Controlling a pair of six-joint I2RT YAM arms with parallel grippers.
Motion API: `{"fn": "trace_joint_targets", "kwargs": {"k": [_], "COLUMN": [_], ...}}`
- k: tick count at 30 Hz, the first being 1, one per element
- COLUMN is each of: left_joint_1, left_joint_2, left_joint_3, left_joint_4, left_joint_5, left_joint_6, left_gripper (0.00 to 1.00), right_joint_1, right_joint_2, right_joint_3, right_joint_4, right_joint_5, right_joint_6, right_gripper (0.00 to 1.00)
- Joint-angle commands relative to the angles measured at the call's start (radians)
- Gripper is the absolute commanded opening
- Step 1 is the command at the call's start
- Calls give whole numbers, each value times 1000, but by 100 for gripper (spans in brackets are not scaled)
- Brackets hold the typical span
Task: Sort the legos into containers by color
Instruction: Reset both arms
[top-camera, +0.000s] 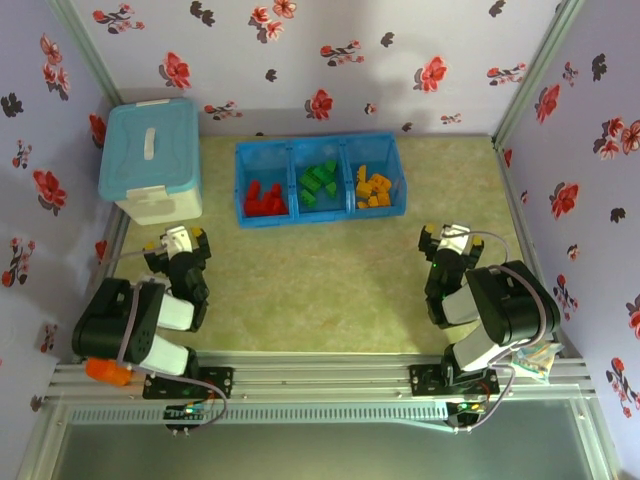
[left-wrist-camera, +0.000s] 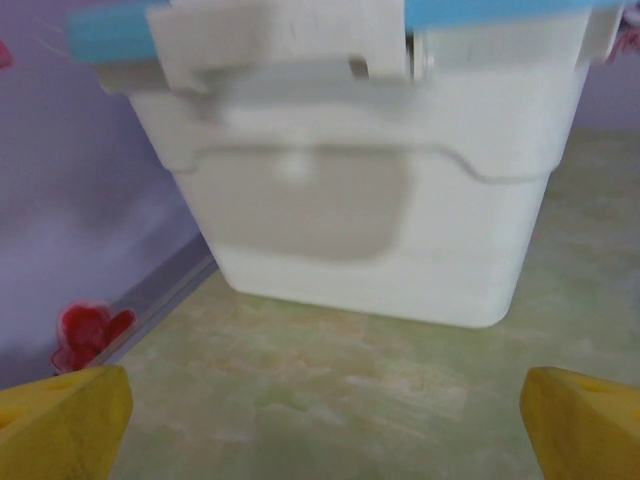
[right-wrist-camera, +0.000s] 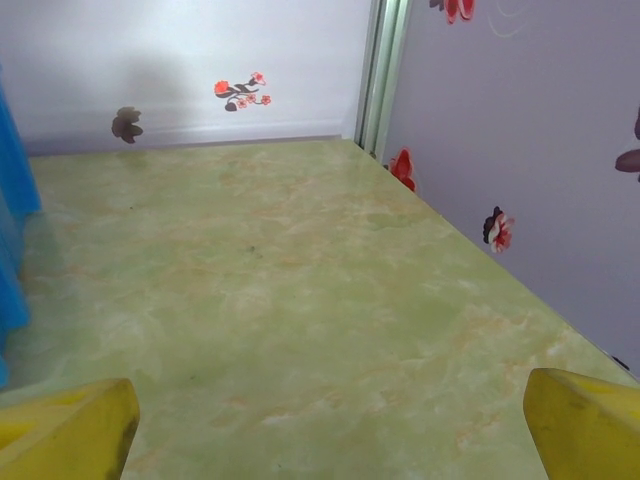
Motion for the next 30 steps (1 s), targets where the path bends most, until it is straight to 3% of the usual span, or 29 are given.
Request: {"fn": "trace_joint_targets", "kwargs": {"k": [1,5,9,10,13,20,23,25,30], "left_joint_1": [-6,-20,-26,-25,-2,27,72,150,150], "left_joint_2": [14,44,49,49,63,94,65,47,49], "left_joint_3": [26,35,32,32,29,87,198,239,233], "left_joint_4": [54,53,60,58,58,-1,-234,-352,-336], "left_joint_5": [66,170,184,186,248,253,263,370,375], "left_joint_6": [45,103,110,110,96,81,25,-55,-52], "left_gripper": [100,100,100,100,100,100,100,100,100], "right_joint_1": [-18,-21,-79,-79,-126,-147,-147,-147,-149], "right_joint_2": [-13,6,7,46,-19,-5,-9,-8,-9], "right_joint_3": [-14,14,77,112,227,219,221,220,220], "right_joint_4": [46,24,-114,-116,-449,-412,-422,-419,-420], "right_joint_5": [-22,-34,-137,-89,-156,-174,-174,-175,-177], "right_joint_6": [25,14,59,60,128,138,138,138,139], "right_gripper": [99,99,99,99,99,99,99,99,99]}}
